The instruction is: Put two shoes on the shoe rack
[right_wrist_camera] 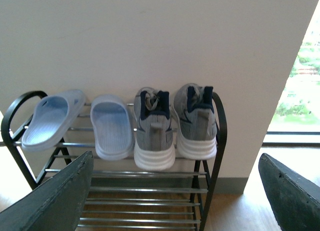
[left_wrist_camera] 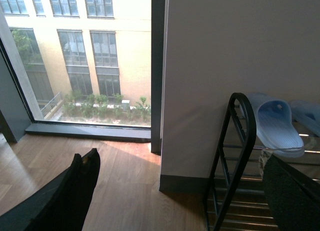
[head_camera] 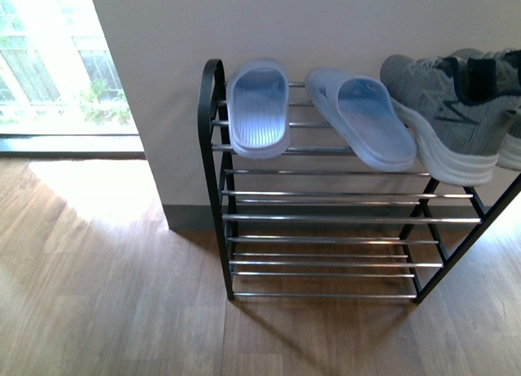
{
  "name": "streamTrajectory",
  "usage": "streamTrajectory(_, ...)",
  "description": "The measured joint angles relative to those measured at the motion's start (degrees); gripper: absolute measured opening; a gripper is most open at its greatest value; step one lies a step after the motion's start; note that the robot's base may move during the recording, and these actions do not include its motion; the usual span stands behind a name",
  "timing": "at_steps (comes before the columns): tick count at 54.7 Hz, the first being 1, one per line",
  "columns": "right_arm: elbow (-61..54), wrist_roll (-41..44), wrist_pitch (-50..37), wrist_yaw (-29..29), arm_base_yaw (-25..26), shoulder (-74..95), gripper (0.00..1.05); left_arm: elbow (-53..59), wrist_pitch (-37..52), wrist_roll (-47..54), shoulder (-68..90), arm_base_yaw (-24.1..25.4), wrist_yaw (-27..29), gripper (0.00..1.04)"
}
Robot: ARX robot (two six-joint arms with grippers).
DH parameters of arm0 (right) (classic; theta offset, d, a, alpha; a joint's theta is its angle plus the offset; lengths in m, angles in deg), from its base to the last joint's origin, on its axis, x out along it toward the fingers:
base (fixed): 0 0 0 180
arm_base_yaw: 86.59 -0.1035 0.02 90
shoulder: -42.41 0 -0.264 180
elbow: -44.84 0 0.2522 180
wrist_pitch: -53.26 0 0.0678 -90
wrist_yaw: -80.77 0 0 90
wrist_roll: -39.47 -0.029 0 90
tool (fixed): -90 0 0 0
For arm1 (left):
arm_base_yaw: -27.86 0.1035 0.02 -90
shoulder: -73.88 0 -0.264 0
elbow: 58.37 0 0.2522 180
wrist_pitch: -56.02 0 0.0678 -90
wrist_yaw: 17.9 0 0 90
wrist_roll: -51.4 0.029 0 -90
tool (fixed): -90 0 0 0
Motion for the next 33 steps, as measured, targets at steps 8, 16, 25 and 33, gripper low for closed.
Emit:
streamTrajectory(8,0.0,0.0,0.0,0.0,0.0,0.0,0.96,0.0,0.0,0.0,0.0,0.0,0.0,0.95)
streamTrajectory(16,0.0,0.0,0.0,0.0,0.0,0.0,0.96,0.0,0.0,0.1,0.0,0.0,0.0,0.95)
streamTrajectory(25,0.0,0.0,0.0,-0.1,0.0,0.0,0.96,0.0,0.0,0.1,0.0,0.0,0.0,0.95)
streamTrajectory(33,0.0,0.0,0.0,0.0,0.0,0.0,0.96,0.0,0.0,0.1,0.0,0.0,0.0,0.95)
